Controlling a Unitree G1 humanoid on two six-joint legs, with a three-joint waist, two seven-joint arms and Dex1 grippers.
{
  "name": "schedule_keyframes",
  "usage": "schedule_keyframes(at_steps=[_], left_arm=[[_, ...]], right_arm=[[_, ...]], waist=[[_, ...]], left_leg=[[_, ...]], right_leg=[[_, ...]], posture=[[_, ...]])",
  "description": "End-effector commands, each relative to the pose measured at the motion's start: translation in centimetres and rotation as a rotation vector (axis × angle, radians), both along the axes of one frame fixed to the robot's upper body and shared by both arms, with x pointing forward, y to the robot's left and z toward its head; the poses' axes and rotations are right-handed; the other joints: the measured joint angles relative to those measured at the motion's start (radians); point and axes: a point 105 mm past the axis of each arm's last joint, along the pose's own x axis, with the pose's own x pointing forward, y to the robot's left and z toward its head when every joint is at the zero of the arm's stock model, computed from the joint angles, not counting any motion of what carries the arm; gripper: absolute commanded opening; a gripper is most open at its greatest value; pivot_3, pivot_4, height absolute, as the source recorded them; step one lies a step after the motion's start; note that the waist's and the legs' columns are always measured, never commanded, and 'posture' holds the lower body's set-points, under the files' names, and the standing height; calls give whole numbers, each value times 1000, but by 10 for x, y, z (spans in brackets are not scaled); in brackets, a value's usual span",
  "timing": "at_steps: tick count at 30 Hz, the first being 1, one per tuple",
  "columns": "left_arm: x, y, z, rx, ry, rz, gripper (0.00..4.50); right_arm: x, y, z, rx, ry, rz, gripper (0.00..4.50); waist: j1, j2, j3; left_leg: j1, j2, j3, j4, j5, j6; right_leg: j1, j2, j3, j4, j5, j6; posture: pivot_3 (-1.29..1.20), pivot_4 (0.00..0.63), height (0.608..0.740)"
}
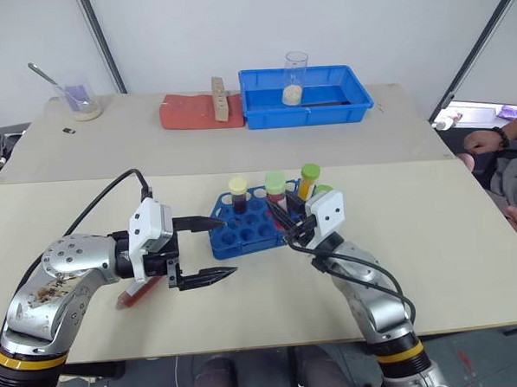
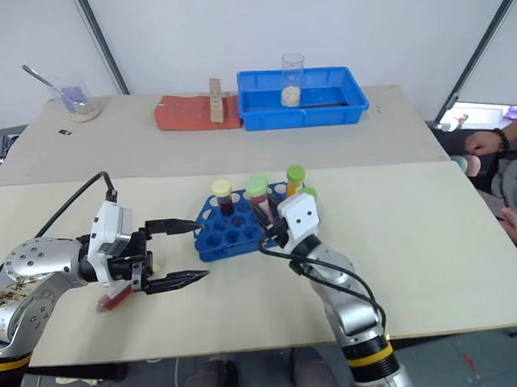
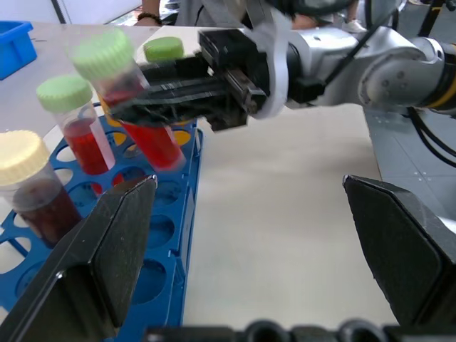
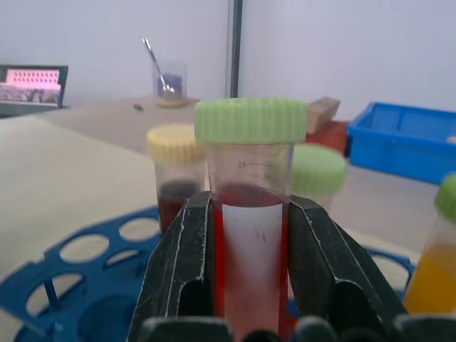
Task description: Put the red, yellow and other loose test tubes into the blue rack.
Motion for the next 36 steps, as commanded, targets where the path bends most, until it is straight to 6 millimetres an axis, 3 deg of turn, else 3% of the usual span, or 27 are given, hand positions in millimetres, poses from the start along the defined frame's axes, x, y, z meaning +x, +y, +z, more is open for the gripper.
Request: schedule_keyframes(at_steps=[1,7,9,16,23,28,32,36], left_arm=[[-2,-2,9,-7,-30,-8,4500],[-1,-3,9,-10,-31,-8,4500],[0,-3,10,-12,-30,-4,4500],[6,2,9,19,-26,67,4500],[10,27,16,143,17,192,4500],[7,58,18,381,70,229,4500],[7,87,18,579,142,301,4500],[2,97,14,627,246,366,4500]], right_arm=[[-1,-6,9,24,-48,-35,990],[0,-4,7,68,-39,-45,989],[-1,-5,6,81,-36,-40,2070],[-10,-11,-3,-4,-3,3,4433],[-30,-32,-5,-170,63,71,4433],[-56,-41,1,-359,90,275,4433],[-82,-40,28,-437,64,537,4433],[-93,-38,46,-455,78,688,4433]], waist=[[0,0,0],[-1,0,0],[0,0,0],[-1,0,0],[0,0,0],[0,0,0],[0,0,1],[2,0,1]], left_leg=[[0,0,0,0,0,0],[0,0,0,0,0,0],[0,0,0,0,0,0],[0,0,0,0,0,0],[0,0,0,0,0,0],[2,0,1,-2,0,0],[4,0,2,-6,0,0],[5,0,2,-7,0,0]], right_leg=[[0,0,0,0,0,0],[0,0,0,0,0,0],[0,0,0,0,0,0],[0,0,0,0,0,0],[0,0,0,0,-1,0],[0,0,0,0,-1,-1],[-1,0,0,0,-2,-3],[0,0,0,0,-3,-3]], posture=[[0,150,740],[0,150,740],[0,150,740],[0,150,740],[0,150,740],[0,150,740],[0,150,740],[0,150,740]])
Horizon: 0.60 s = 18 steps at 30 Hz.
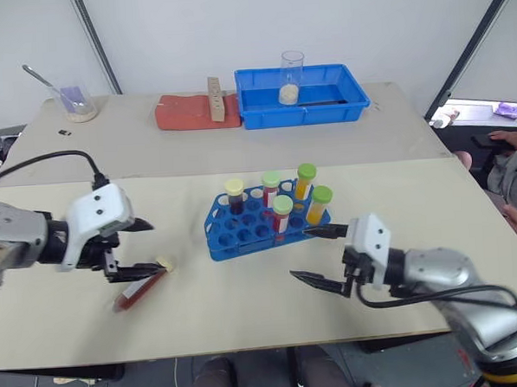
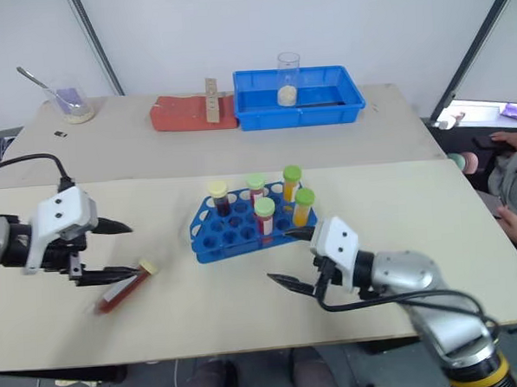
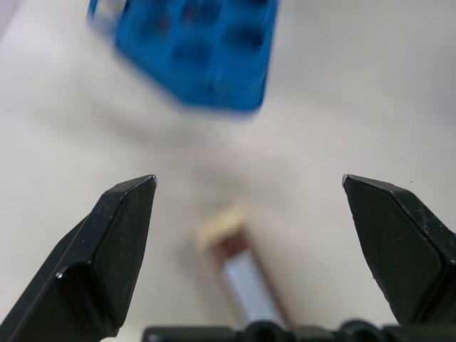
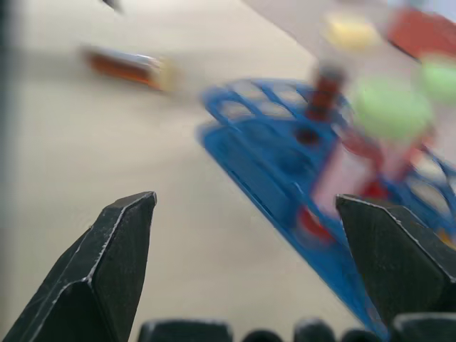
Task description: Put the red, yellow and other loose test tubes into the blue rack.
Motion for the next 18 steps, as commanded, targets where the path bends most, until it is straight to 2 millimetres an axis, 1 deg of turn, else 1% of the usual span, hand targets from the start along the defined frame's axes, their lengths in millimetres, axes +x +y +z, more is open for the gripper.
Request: schedule_keyframes(at_steps=[1,6,10,15,18], left_arm=[[-3,5,-3,28,41,47,4500],[-2,10,-23,54,99,115,4500],[7,11,-35,76,112,165,4500],[8,3,-53,97,160,163,4500],[11,5,-63,117,175,176,4500]], right_arm=[[-16,7,16,15,28,130,4433],[-22,17,21,-7,45,215,4433],[-25,22,22,-14,58,262,4433],[-26,27,26,10,63,281,4433],[-29,28,29,33,69,284,4433]], waist=[[2,0,0],[6,0,0],[12,0,0],[22,0,0],[24,0,0]], left_leg=[[0,0,0,0,0,0],[-2,0,0,-2,0,0],[-3,-1,0,-2,0,0],[-3,-1,0,-2,0,0],[-3,-1,0,-2,0,0]], right_leg=[[0,0,0,0,-1,0],[-2,0,-1,0,-2,0],[-2,0,0,0,-2,0],[-2,0,0,0,-2,0],[-2,0,0,0,-2,0]], posture=[[0,150,740],[0,150,740],[0,150,740],[0,150,740],[0,150,740]])
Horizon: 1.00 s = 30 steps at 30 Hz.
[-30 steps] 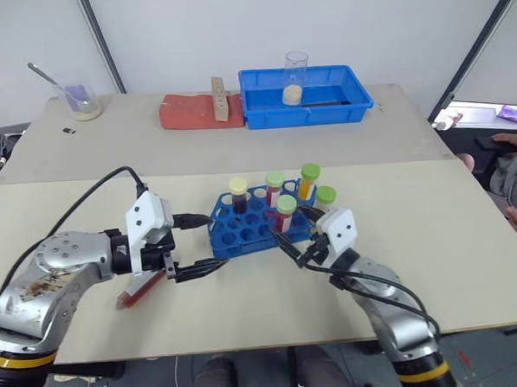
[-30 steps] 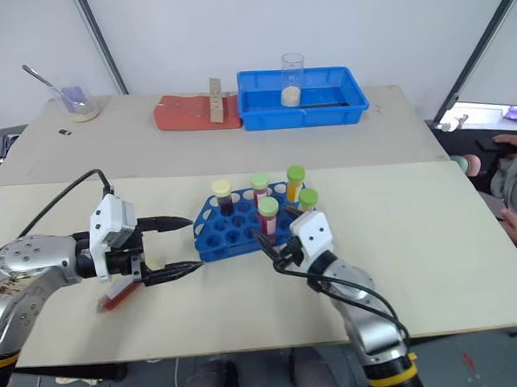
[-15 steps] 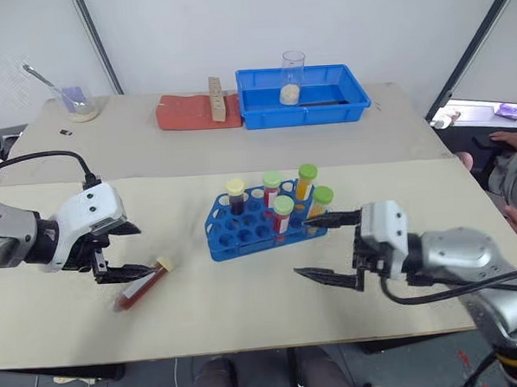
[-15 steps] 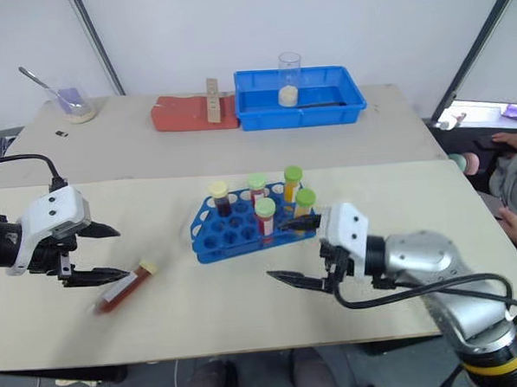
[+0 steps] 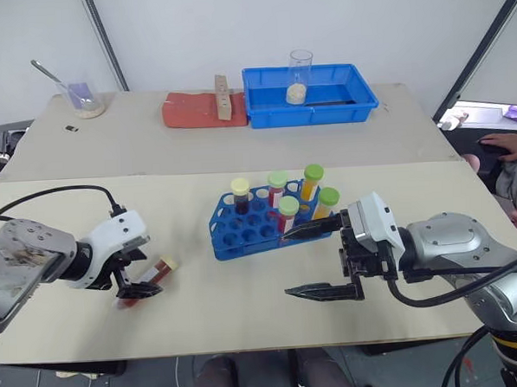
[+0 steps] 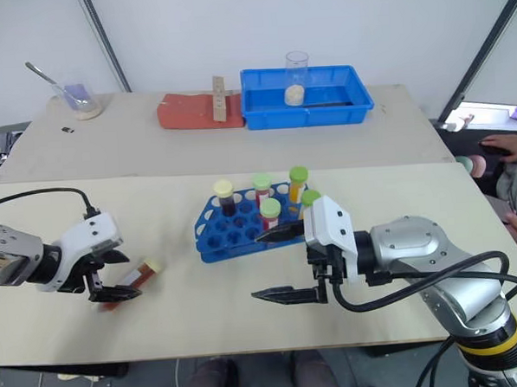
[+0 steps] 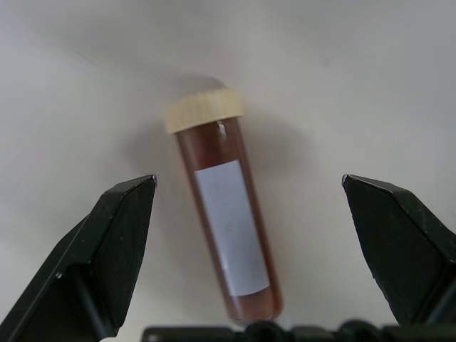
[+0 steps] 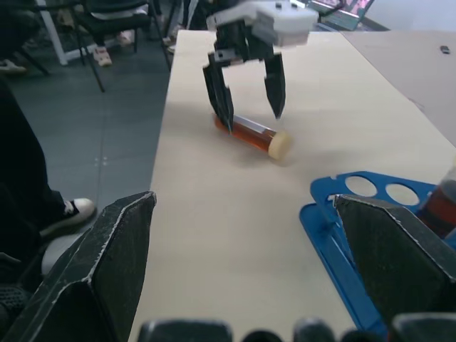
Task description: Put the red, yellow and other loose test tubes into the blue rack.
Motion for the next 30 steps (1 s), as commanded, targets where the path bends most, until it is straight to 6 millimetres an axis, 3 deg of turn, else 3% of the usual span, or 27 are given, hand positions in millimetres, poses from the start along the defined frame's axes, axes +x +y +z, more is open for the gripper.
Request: schedule_keyframes(at_steps=[1,13,16,21,22,26,30], left_arm=[[7,5,-1,37,-18,27,4500],[19,0,-9,58,4,10,4500],[16,-1,-12,60,29,2,3746],[12,5,-19,89,43,-5,1360],[12,5,-20,89,43,-4,1071],[16,3,-19,79,12,-19,929],[23,2,7,-36,-33,-32,929]], right_arm=[[-9,3,11,26,-32,32,4433],[-13,4,7,31,-3,5,4433],[-14,3,7,30,1,0,4470],[-13,2,9,33,0,-9,4470],[-13,2,9,33,0,-11,4470],[-14,2,8,32,3,-14,4470],[-15,-2,5,17,7,-33,4470]], waist=[[0,0,0],[2,0,0],[3,0,0],[3,0,0],[3,0,0],[4,0,0],[4,0,0]], left_leg=[[0,0,0,0,0,0],[0,0,0,1,0,0],[0,0,-1,1,0,0],[0,0,-1,2,0,0],[0,0,-1,2,0,0],[1,0,-1,2,0,0],[0,0,-1,2,0,0]], right_leg=[[0,0,0,0,0,0],[1,0,0,1,0,0],[1,1,0,1,0,0],[1,1,0,1,0,1],[1,1,0,1,0,1],[1,1,0,2,0,1],[1,1,0,2,0,1]], posture=[[0,150,740],[0,150,740],[0,150,740],[0,150,740],[0,150,740],[0,150,740],[0,150,740]])
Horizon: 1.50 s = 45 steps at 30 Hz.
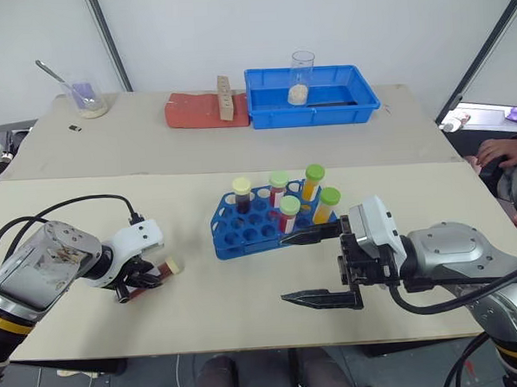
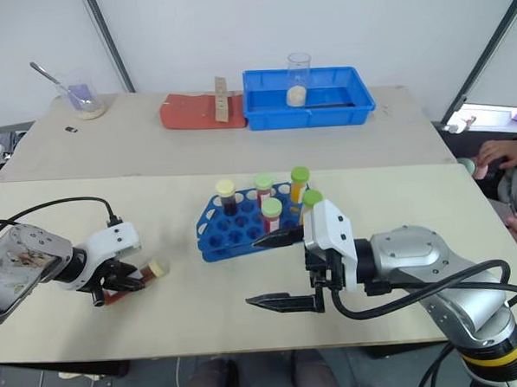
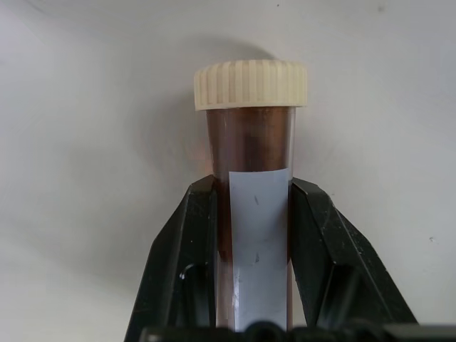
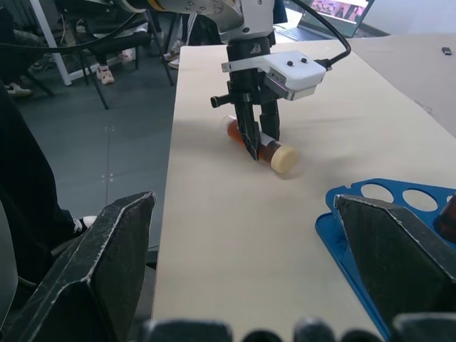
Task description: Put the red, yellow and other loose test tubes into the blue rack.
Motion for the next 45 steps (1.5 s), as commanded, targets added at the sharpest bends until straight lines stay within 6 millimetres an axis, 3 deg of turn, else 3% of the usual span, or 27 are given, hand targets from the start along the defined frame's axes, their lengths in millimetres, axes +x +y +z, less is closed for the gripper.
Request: schedule_keyframes(at_steps=[1,6,9,14,20,26,45], left_arm=[[9,-3,38,-131,-88,-35,929],[3,-50,114,-569,-242,-248,928],[3,-82,131,-692,-325,-312,928],[22,-120,113,-840,-505,-247,928],[39,-151,91,-938,-647,-193,928],[46,-159,69,-949,-659,-160,928],[52,-167,47,-963,-614,-139,927]], right_arm=[[-6,-5,6,-6,-28,-7,4470],[-1,-21,1,-40,-48,-111,4470],[4,-30,-2,-74,-75,-186,4470],[2,-39,-5,-131,-34,-207,4470],[-1,-42,-2,-150,-27,-225,4470],[-2,-45,-1,-166,-31,-247,4470],[-1,-55,-6,-189,-25,-328,4470]], waist=[[0,0,0],[9,-1,0],[12,-1,0],[5,0,-1],[1,-1,0],[1,-1,-1],[1,-1,-1]], left_leg=[[0,0,0,0,0,0],[-3,0,0,3,0,0],[-4,-1,-1,6,0,0],[-2,-2,0,11,0,0],[-1,-1,-2,12,0,0],[-2,-2,-2,11,0,0],[-2,-2,-2,11,0,0]], right_leg=[[0,0,0,0,0,0],[0,-1,0,-1,0,1],[1,-1,0,-1,1,3],[4,-1,2,-1,7,12],[6,0,2,-1,9,8],[6,0,2,-3,10,10],[6,0,2,-4,9,11]], posture=[[0,150,740],[0,150,740],[0,150,740],[0,150,740],[0,150,740],[0,150,740],[0,150,740]])
